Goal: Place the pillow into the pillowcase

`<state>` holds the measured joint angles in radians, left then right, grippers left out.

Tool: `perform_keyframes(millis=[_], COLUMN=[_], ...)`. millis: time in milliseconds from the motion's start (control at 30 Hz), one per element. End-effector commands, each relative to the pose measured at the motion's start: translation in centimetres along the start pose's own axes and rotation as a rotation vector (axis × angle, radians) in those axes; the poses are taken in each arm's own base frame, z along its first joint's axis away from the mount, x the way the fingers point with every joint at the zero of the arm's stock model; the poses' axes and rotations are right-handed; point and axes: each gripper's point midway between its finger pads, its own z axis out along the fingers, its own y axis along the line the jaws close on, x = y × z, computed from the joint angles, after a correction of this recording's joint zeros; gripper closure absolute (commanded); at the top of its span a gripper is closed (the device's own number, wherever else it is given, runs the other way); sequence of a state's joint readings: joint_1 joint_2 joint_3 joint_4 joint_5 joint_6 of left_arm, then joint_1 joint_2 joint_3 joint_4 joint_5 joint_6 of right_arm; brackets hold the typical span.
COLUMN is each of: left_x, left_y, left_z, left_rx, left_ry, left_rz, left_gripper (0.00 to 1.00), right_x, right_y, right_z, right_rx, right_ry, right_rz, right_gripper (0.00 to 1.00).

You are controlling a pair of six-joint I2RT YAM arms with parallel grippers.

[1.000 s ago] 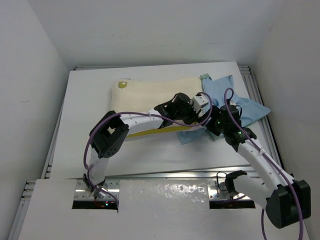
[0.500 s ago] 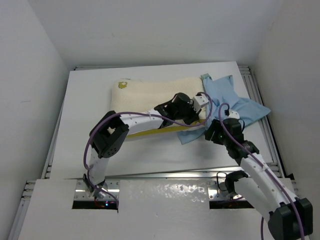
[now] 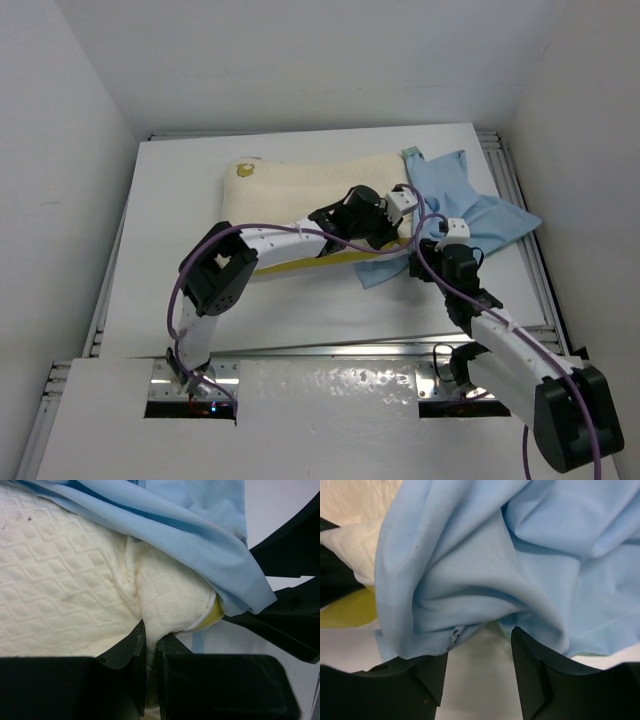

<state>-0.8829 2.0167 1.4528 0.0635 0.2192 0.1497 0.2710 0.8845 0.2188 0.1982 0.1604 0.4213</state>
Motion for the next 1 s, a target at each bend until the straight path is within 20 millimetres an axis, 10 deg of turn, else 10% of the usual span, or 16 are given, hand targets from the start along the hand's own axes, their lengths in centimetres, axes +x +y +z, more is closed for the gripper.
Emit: perform_keyframes(millis=[0, 133, 267, 667, 967], left_x=[-3.6, -3.7, -3.9, -5.4, -7.9], left_y=[-0.2, -0.2, -0.2, 0.2, 2.0], left_z=[0.2, 0.3, 0.3, 1.3, 0.9], left_rx=[0.004, 0.005, 0.003, -0.004, -0.048], left_ry=[-0.114, -0.117, -0.123, -0.146, -0.201], left_rz=[0.022, 0.021, 0.017, 0.013, -0.044], left_gripper=[1.00, 1.00, 1.00, 1.00, 1.00], right_x=[-4.4, -4.0, -4.0, -6.8, 0.7], right_y=[1.2, 1.6, 1.9, 12.0, 13.9], right_z=[0.8, 1.9, 2.0, -4.6, -5.0], right_rx=[-0.040, -0.053, -0.072, -0.577, -0.761], right_ry=[-0.156, -0.126, -0.122, -0.114, 0.223], right_rz=[-0.028, -0.040, -0.083, -0.186, -0.086], right_gripper=[0.49, 0.60, 1.00, 1.00, 1.00])
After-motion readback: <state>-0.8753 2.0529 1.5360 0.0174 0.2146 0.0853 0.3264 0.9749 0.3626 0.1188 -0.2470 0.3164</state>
